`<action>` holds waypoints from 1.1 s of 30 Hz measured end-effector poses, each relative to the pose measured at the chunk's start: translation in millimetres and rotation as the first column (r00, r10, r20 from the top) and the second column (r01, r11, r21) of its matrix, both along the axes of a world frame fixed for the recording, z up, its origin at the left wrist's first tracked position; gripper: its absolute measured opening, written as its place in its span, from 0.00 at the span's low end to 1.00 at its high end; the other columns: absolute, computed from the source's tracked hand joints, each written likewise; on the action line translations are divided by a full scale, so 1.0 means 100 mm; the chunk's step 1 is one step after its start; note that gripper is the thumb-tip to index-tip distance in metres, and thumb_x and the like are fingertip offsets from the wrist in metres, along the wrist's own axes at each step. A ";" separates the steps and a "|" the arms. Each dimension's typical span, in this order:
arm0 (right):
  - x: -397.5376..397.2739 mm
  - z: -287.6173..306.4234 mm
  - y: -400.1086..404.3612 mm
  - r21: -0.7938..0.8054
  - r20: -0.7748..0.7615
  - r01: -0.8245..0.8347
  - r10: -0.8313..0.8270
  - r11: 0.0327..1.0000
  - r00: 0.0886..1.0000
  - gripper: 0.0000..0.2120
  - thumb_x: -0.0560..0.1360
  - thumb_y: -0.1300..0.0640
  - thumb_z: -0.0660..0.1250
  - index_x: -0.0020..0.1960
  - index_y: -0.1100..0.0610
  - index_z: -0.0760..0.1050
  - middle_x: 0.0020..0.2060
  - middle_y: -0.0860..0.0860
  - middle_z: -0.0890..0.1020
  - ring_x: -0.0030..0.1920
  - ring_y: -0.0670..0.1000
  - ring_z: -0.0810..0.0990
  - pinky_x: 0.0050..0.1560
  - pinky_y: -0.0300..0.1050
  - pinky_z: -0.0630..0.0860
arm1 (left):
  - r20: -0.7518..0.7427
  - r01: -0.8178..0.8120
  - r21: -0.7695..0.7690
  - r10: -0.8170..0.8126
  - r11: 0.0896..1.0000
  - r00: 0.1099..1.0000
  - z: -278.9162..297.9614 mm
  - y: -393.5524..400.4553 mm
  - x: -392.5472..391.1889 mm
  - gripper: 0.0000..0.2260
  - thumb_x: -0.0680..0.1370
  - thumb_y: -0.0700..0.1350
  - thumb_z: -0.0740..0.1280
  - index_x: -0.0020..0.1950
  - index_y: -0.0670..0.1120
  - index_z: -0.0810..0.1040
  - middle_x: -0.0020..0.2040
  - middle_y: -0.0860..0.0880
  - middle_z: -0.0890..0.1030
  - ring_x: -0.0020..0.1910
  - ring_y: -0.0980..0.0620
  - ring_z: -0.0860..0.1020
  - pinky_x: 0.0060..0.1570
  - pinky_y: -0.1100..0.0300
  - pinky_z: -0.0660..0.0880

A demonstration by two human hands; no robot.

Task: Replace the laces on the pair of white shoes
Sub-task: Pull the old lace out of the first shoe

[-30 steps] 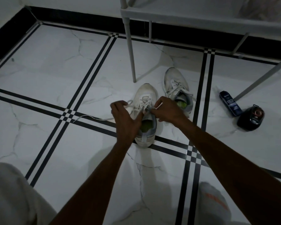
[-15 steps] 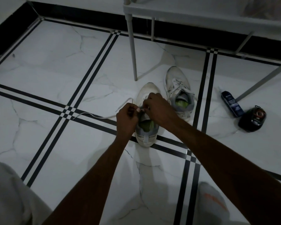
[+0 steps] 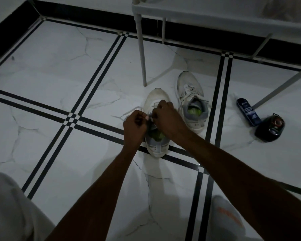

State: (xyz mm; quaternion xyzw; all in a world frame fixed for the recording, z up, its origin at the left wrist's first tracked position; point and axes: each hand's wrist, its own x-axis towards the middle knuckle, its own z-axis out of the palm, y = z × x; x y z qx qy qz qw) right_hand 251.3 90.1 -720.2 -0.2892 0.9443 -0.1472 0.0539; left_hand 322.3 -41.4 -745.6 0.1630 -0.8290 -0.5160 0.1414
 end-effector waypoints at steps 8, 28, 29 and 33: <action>-0.60 0.16 0.58 -0.259 -0.088 0.557 -0.593 0.789 0.800 0.11 0.80 0.60 0.60 0.55 0.66 0.75 0.53 0.58 0.75 0.47 0.51 0.76 0.48 0.26 0.63 | 0.015 -0.015 0.007 0.015 1.000 1.000 0.00 -0.01 -0.03 0.03 0.77 0.41 0.72 0.47 0.43 0.80 0.40 0.50 0.84 0.41 0.54 0.82 0.47 0.54 0.81; -0.46 0.16 0.37 -0.258 0.047 0.412 -0.415 0.874 0.909 0.06 0.77 0.63 0.62 0.49 0.62 0.78 0.54 0.65 0.73 0.54 0.64 0.74 0.54 0.59 0.74 | 0.019 -0.027 -0.060 0.029 0.998 0.999 -0.05 -0.06 -0.04 0.03 0.76 0.40 0.72 0.47 0.43 0.79 0.40 0.50 0.82 0.40 0.56 0.81 0.45 0.59 0.80; -0.48 0.16 0.38 -0.254 0.053 0.424 -0.425 0.870 0.904 0.06 0.76 0.63 0.63 0.49 0.62 0.78 0.54 0.64 0.73 0.54 0.64 0.74 0.54 0.59 0.75 | 0.016 -0.022 -0.065 0.023 0.998 1.000 -0.05 -0.05 -0.05 0.03 0.76 0.40 0.72 0.47 0.44 0.79 0.40 0.50 0.82 0.40 0.56 0.81 0.44 0.59 0.79; -0.36 0.16 0.31 -0.174 0.010 0.322 -0.325 0.931 0.946 0.07 0.77 0.64 0.63 0.52 0.60 0.77 0.58 0.61 0.72 0.57 0.62 0.73 0.56 0.56 0.75 | 0.037 -0.042 -0.071 0.045 0.997 0.998 -0.09 -0.05 -0.04 0.03 0.76 0.39 0.72 0.46 0.45 0.79 0.40 0.50 0.82 0.40 0.55 0.81 0.44 0.59 0.79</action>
